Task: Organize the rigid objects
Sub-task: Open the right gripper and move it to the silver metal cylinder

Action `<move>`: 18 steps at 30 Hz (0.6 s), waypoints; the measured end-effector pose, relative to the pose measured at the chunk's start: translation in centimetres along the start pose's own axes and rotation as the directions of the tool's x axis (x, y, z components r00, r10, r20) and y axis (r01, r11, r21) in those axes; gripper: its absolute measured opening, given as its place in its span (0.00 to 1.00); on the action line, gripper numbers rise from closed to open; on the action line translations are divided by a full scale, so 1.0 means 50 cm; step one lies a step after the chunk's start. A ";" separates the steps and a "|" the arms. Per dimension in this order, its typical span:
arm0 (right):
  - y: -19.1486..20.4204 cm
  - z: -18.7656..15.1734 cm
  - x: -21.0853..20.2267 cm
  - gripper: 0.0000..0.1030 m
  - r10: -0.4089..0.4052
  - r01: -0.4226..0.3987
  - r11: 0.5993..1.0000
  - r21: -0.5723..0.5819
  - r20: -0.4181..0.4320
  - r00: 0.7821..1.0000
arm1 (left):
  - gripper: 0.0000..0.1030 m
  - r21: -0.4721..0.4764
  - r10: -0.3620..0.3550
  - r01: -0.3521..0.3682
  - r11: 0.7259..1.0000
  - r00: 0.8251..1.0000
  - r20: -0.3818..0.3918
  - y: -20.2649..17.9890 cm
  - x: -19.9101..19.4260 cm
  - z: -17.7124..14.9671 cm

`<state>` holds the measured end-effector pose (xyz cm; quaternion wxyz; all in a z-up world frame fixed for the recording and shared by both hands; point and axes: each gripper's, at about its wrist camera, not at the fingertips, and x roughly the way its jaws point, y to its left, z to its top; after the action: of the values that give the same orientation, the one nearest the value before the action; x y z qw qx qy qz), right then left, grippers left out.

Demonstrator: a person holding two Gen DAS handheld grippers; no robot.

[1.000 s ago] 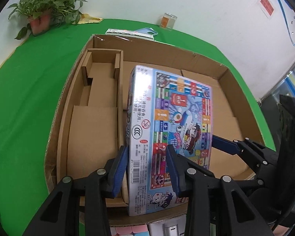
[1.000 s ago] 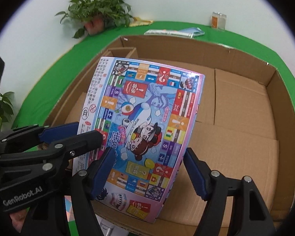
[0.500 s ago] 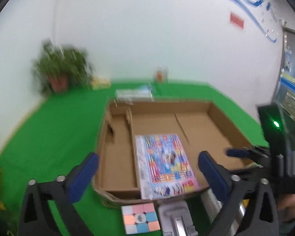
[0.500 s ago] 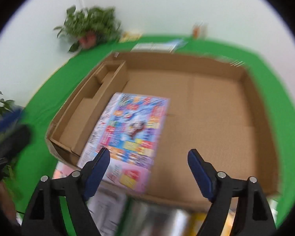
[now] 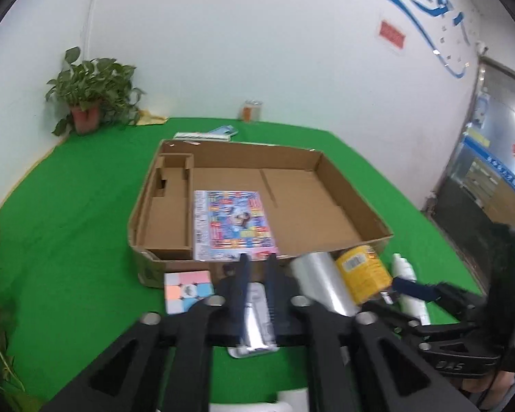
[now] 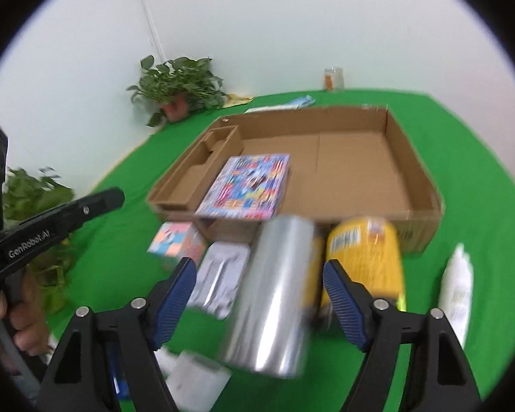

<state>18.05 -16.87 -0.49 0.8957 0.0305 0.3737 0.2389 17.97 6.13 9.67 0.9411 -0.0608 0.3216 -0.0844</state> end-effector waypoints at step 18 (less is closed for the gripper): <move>-0.039 -0.116 0.065 0.73 0.120 -0.076 0.978 0.197 -0.222 0.968 | 0.99 -0.194 -0.325 0.278 0.941 0.904 -0.279 -0.055 0.176 -0.120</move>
<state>16.86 -17.83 -7.24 0.8260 0.1045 0.4948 0.2489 20.80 1.33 0.21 0.8479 -0.1662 0.4561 -0.2133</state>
